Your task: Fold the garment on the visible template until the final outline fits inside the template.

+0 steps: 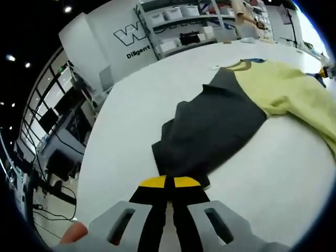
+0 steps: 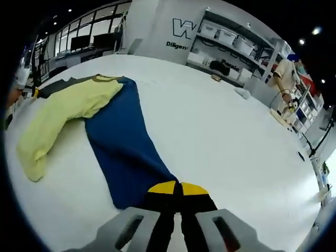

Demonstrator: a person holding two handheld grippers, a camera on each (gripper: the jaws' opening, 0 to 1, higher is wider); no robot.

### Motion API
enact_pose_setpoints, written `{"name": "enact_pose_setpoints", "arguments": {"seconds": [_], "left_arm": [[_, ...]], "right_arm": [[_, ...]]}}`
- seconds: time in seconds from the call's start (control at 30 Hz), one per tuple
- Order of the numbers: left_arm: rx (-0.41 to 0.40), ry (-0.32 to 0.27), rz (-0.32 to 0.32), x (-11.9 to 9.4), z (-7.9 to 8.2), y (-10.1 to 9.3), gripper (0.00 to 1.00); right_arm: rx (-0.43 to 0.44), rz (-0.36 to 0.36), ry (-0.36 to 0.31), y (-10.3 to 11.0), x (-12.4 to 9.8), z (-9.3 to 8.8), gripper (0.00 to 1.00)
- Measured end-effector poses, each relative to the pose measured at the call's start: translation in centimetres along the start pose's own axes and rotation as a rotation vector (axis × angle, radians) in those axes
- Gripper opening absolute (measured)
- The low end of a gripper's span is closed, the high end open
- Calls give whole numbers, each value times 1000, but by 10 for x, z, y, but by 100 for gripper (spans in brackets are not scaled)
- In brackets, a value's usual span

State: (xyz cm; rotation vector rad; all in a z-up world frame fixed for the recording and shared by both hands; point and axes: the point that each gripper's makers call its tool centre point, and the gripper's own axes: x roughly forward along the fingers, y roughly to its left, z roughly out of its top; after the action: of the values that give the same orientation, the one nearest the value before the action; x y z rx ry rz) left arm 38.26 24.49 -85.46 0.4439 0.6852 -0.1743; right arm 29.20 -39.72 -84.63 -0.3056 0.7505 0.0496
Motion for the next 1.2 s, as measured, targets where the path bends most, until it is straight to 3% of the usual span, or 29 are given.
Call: {"name": "enact_pose_setpoints", "arguments": {"seconds": [0.57,0.97,1.2], "left_arm": [[59,-22,-24,16,12,5,0],[115,-29,-45,32,28,4,0],[108,-33,-41,37,31,8,0]], "right_arm": [[22,-113,79,-31,5,-31,0],[-25,-209,106,-57,6,-37,0],[-62,-266,112,-75,12,-36,0]]}}
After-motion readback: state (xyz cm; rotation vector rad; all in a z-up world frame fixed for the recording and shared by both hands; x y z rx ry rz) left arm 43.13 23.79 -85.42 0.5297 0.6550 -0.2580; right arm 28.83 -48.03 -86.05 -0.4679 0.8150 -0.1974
